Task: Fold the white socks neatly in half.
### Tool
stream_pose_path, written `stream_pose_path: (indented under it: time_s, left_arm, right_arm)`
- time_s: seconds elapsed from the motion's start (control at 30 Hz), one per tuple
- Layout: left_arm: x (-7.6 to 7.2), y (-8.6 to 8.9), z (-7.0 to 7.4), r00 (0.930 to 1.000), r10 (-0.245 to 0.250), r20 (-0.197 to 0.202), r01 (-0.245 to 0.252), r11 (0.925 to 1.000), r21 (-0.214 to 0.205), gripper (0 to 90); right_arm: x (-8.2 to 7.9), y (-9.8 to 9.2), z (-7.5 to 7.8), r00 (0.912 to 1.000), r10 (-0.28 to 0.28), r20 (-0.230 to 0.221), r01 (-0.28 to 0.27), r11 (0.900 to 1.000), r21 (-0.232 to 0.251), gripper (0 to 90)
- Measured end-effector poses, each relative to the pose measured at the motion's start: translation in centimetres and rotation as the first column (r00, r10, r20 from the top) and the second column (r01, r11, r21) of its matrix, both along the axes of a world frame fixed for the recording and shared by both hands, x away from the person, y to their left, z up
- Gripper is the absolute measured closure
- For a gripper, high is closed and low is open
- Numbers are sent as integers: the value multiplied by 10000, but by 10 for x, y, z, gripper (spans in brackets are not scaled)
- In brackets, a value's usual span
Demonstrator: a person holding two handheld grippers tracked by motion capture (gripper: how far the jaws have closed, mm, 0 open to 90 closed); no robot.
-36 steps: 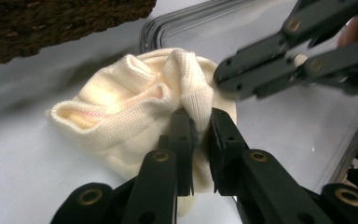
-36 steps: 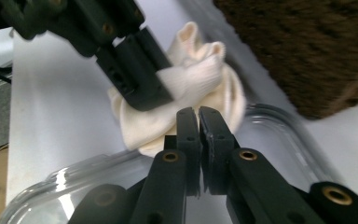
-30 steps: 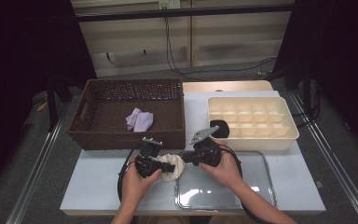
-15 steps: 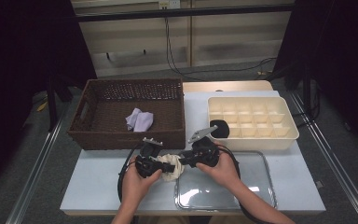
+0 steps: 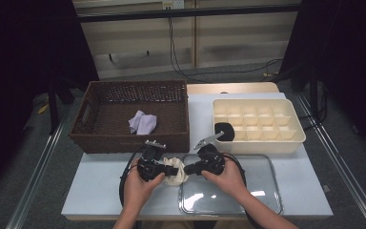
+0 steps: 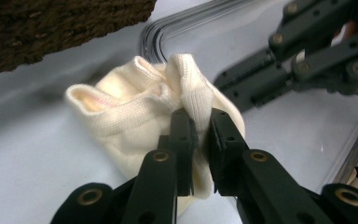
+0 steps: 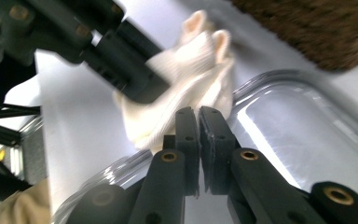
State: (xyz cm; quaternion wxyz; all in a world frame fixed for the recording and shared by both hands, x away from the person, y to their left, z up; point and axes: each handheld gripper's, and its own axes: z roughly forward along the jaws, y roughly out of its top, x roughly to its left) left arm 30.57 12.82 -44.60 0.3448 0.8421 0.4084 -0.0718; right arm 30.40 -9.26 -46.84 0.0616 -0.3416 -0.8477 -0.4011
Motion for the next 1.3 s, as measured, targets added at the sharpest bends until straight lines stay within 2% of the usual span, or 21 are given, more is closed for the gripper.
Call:
stream_pose_path:
  time_s: [0.1,0.2,0.27,0.33,0.43,0.5,0.63,0.8,0.87,0.97,1.07,1.3]
  left_arm:
    - [0,-1,1,10000,-34,11,34,10000,-4,805]
    - [-1,-5,-2,9998,-206,-8,206,9997,110,806]
    - [-1,-6,-2,9996,-284,4,284,9995,142,806]
    - [-3,-8,-3,9999,-126,-50,127,9999,89,806]
    - [-2,-10,-4,9995,-311,-90,312,9994,161,807]
    - [-3,-11,-5,9991,-433,-51,434,9988,224,806]
    - [-4,-14,-6,9987,-502,63,500,9984,252,802]
    - [-4,-14,-7,9985,-530,102,527,9984,203,791]
    - [-4,-14,-7,9986,-531,85,529,9984,175,784]
    - [-4,-14,-8,9990,-430,76,431,9990,-134,734]
    - [-4,-13,-8,9987,-516,45,516,9985,-185,712]
    - [-3,-11,-5,9992,-378,89,382,9980,-495,620]
  right_arm:
    - [-4,0,0,9999,58,85,-57,10000,-38,854]
    - [-4,-2,0,9997,-45,244,46,10000,-47,807]
    - [-3,-4,2,9984,-81,561,90,9998,-149,780]
    - [-3,-7,6,9967,-182,791,189,9998,-88,781]
    - [-1,-9,14,9909,-338,1301,353,9993,-96,786]
    - [1,-8,19,9840,-354,1745,360,9994,-1,786]
    - [3,3,26,9712,-117,2378,148,9998,-116,786]
    - [7,16,25,9653,126,2609,-61,9997,-256,788]
    - [7,25,24,9601,424,2763,-354,9989,-303,785]
    - [6,30,21,9572,685,2812,-541,9968,-585,785]
    - [6,27,18,9592,664,2749,-501,9966,-659,788]
    - [7,9,15,9620,566,2671,-346,9957,-864,793]
